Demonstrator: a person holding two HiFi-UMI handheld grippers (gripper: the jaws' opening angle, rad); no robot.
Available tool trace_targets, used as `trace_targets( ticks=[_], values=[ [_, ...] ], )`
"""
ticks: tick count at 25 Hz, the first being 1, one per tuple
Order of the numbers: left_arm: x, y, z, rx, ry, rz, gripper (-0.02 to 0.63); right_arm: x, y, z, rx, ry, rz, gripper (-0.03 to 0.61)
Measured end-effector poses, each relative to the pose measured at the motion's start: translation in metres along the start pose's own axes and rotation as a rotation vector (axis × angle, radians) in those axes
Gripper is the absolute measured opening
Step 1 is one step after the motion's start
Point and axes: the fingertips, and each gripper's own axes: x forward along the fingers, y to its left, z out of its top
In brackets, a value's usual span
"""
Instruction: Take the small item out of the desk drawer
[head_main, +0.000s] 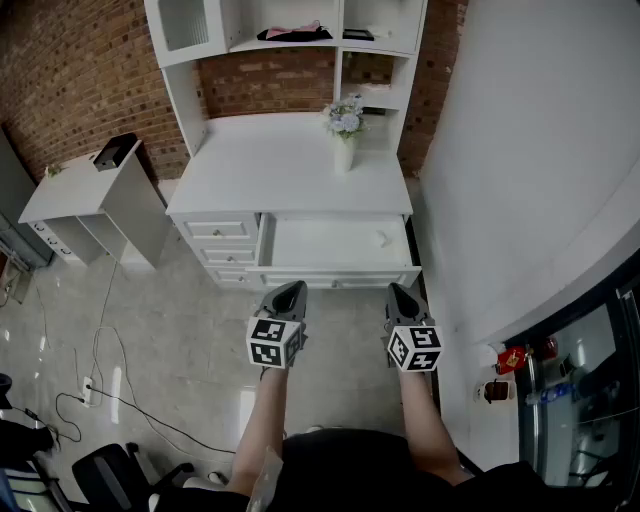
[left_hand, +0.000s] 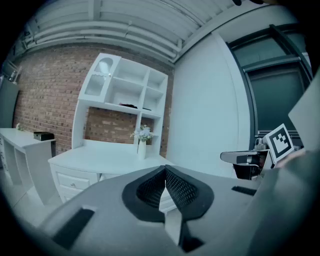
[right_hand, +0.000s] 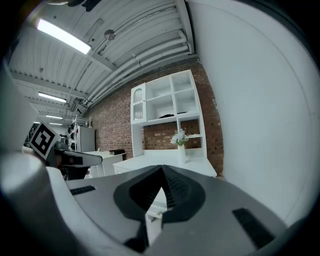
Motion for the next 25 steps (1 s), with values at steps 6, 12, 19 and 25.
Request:
trace_targets(
  ticks=[6, 12, 19, 25],
  values=[
    [0.0, 0.002, -0.004, -0.006, 0.006, 0.002, 0.009, 0.001, 0.002, -0.002, -0.001, 0.006, 0.002, -0.003],
    [-0.005, 0.007, -0.004, -0.011, 0.005, 0.005, 0.009, 0.002, 0.008, -0.003, -0.002, 0.007, -0.001, -0.003],
    [-0.013, 0.012, -0.007, -0.016, 0.011, 0.013, 0.009, 0.0, 0.013, -0.002, 0.032, -0.007, -0.003, -0.003],
    [-0.018, 0.011, -0.014, -0.018, 0.025, 0.002, 0.009, -0.002, 0.019, -0.005, 0.03, -0.004, 0.001, -0.003]
  ],
)
